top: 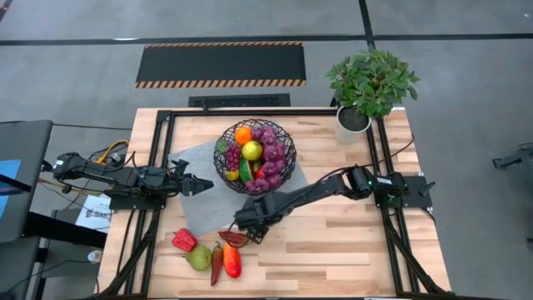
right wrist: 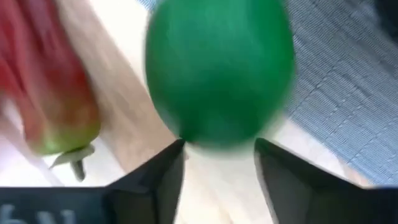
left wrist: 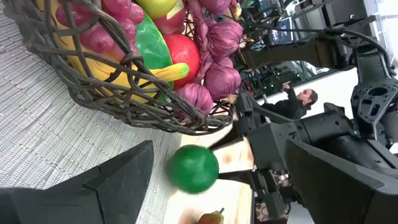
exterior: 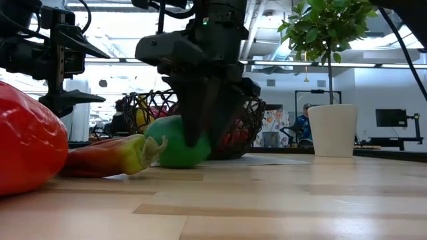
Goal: Build produce basket
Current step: Put the green lime into the wire basket
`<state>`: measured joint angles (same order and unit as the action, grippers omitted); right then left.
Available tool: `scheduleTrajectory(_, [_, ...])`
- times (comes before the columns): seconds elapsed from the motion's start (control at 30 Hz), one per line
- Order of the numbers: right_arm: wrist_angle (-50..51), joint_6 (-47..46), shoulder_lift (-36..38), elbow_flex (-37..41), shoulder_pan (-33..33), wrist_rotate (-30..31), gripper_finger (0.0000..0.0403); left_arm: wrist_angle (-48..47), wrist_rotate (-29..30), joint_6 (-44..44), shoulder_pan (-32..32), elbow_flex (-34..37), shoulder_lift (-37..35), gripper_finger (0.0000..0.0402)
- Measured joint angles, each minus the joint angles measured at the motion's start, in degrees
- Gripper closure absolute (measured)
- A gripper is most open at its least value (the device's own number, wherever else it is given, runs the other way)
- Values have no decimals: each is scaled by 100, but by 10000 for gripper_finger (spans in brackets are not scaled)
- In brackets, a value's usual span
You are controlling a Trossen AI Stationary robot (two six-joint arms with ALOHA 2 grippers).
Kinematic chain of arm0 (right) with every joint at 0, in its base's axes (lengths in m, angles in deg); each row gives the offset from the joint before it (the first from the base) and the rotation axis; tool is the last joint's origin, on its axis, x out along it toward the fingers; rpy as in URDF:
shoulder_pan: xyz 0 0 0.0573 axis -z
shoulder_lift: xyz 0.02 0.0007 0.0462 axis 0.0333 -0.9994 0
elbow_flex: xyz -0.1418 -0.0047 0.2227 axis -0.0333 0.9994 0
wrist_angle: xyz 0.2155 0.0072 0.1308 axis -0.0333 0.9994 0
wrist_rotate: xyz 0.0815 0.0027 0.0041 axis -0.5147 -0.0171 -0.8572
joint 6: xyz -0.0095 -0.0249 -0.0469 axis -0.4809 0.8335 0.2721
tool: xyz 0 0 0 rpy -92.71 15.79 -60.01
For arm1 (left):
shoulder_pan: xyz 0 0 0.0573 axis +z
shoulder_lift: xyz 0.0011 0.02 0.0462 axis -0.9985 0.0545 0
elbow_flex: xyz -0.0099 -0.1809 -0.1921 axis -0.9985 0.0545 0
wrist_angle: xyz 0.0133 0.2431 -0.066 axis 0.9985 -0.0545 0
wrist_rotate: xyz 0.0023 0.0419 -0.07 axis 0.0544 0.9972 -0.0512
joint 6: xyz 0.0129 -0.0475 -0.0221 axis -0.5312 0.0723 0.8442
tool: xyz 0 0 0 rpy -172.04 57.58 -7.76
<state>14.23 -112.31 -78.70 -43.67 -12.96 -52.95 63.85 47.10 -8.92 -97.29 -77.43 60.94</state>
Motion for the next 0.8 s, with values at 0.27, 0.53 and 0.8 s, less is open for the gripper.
scheduleTrajectory(0.27, [72,197,13,-475,-189,-288,328,0,-2,0,-1,0,0,56])
scheduleTrajectory(0.53, [153,755,24,-917,-248,-308,313,-3,-40,3,0,0,0,56])
scheduleTrajectory(0.8, [-638,1624,17,-931,-60,-535,122,-17,-161,9,-2,0,0,56])
